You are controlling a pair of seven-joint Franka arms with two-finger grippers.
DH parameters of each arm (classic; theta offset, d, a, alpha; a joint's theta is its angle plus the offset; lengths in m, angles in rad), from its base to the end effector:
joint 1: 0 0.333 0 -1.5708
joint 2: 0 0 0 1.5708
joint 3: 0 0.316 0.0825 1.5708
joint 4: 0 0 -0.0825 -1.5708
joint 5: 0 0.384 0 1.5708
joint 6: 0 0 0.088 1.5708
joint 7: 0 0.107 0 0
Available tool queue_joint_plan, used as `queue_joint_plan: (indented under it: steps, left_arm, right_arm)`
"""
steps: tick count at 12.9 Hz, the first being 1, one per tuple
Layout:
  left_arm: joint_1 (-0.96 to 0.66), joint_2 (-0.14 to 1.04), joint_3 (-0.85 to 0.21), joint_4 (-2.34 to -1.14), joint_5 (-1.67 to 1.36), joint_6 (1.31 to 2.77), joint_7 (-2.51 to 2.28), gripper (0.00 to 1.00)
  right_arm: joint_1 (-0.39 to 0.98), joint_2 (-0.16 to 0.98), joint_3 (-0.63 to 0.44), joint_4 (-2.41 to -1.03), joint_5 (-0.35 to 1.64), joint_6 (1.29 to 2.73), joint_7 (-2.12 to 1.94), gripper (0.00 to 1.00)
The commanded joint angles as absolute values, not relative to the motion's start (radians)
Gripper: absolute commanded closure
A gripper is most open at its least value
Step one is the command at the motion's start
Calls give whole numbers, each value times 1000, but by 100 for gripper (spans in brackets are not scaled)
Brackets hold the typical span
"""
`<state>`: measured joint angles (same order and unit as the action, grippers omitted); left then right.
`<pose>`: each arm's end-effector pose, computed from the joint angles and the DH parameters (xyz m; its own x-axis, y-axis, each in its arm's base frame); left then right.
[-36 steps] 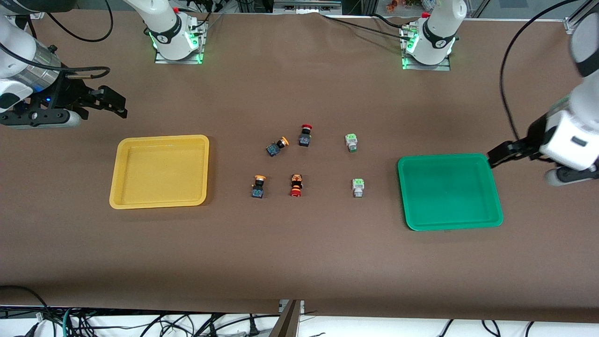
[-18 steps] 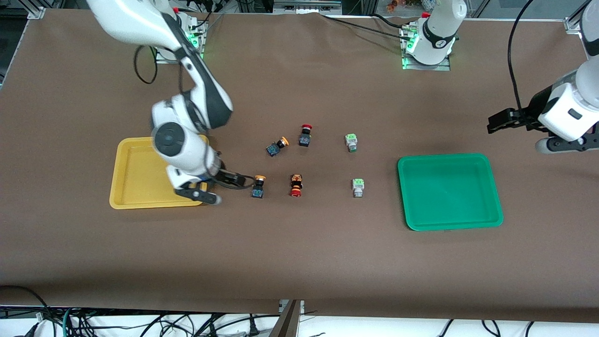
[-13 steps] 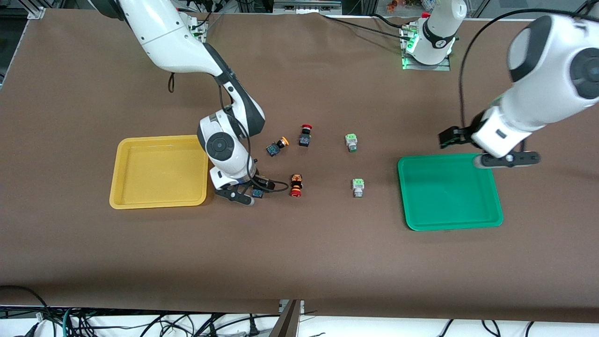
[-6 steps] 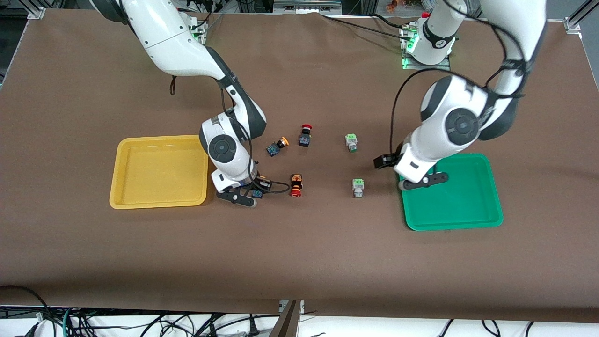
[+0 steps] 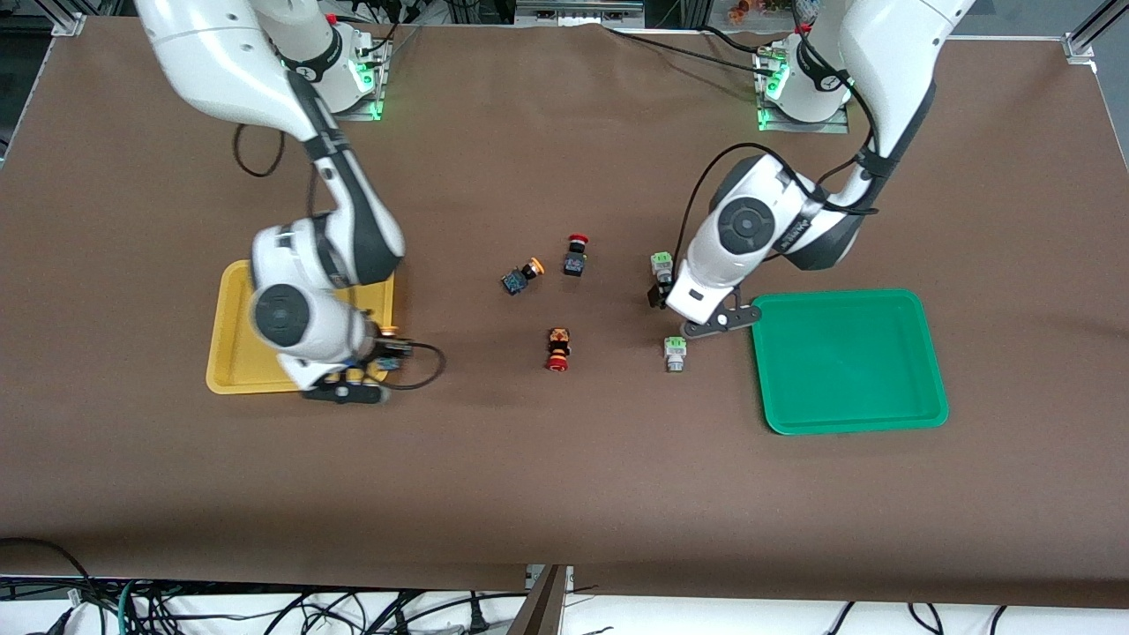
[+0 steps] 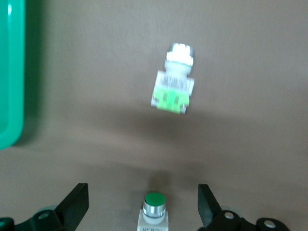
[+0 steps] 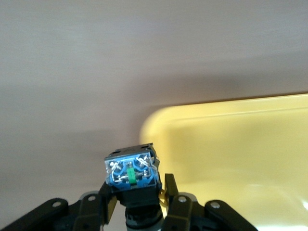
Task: Place green and yellow buttons in trays
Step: 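Place the black button in the yellow tray while the left gripper descends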
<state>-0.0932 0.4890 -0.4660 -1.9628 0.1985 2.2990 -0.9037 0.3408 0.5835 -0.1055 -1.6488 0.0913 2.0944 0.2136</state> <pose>0.5201 -0.3099 0.2392 0.9642 0.2392 -0.1141 0.2386 -0.9709 -0.0194 0.6480 0.1678 0.2641 0.9909 -0.0167 -0.1337 -0.0149 -0.9998 0.0145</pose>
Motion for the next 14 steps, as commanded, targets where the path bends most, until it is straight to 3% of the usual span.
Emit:
queue_joint_plan:
  steps: [1,2,4,5,6,7,8,9,12,14]
  left_arm:
    - [-87,480,-485,-2060,236,2371,-960,0]
    - [-87,479,-497,-2095,236,2414,-983,0]
    - [-87,482,-500,-2123,238,2442,-1020,3]
    - [-87,482,-502,-2126,238,2444,-1023,11]
    - [-89,485,-515,-2126,238,2442,-1040,25]
    - [-89,488,-523,-2126,238,2444,-1067,52]
    - [-89,489,-528,-2125,238,2442,-1078,71]
    - [-89,494,-528,-2125,238,2444,-1078,82]
    - [-94,518,-526,-2125,239,2456,-1081,100]
    - [-94,518,-526,-2123,239,2459,-1081,100]
  right_arm:
    - [345,465,-202,-1889,97,2196,9,92]
    - [345,460,-240,-1948,100,2251,-55,85]
    - [333,460,-267,-2040,104,2350,-98,60]
    - [327,454,-267,-2052,106,2355,-97,27]
    - [324,443,-267,-2048,106,2341,-86,14]
    - [324,424,-267,-2034,112,2295,-56,8]
    - [327,416,-258,-2001,151,2228,4,7]
    - [339,414,-252,-1955,194,2153,67,7]
    - [394,422,-180,-1878,245,2075,350,7]
    - [448,431,-120,-1875,288,2097,570,7]
